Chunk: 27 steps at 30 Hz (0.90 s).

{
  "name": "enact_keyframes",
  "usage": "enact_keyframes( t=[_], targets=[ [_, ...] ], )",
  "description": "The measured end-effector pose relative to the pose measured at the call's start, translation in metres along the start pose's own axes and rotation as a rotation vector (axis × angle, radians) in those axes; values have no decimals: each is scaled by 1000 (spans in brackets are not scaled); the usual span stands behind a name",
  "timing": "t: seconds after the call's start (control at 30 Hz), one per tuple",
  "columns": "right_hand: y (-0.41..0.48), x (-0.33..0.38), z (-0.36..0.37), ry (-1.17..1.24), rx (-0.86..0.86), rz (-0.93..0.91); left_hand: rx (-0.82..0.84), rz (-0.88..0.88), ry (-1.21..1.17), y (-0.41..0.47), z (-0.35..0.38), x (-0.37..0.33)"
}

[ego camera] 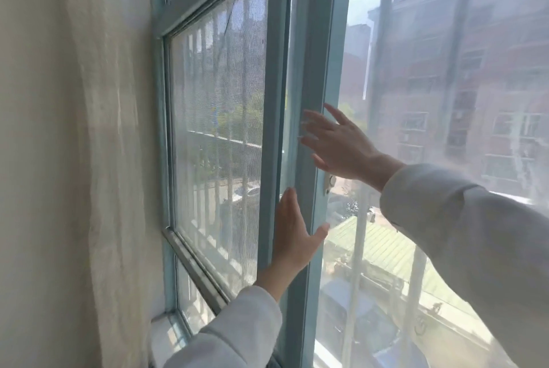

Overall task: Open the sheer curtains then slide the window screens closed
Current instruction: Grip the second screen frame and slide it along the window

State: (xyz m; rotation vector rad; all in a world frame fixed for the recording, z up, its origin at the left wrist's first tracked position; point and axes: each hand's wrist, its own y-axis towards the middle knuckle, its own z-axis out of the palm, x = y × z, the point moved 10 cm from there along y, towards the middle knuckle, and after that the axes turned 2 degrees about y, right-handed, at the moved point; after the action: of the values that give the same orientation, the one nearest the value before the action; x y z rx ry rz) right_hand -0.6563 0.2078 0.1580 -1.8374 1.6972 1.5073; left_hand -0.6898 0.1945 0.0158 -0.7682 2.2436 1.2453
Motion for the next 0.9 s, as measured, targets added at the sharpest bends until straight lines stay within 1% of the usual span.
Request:
enact_keyframes(
  t=[0.07,0.17,0.27,0.37,0.43,0.63,0.9],
  targets=[
    [10,-1,8,-50,18,-34,-43,-11,-17,13,7,1],
    [24,5,15,-43,46,-85,-142,-103,-26,20,14,10],
    [35,8,13,16,29,-61,-294,-165,-16,19,11,14],
    [41,14,15,78,34,-22,-379,-151,-31,18,11,17],
    [47,14,17,83,43,1,-383,-139,-50,20,9,19],
    [54,14,20,35,115,44,-323,-140,-102,24,2,18],
    [55,16,17,31,145,72,-246,-138,-61,27,-1,20]
  ],
)
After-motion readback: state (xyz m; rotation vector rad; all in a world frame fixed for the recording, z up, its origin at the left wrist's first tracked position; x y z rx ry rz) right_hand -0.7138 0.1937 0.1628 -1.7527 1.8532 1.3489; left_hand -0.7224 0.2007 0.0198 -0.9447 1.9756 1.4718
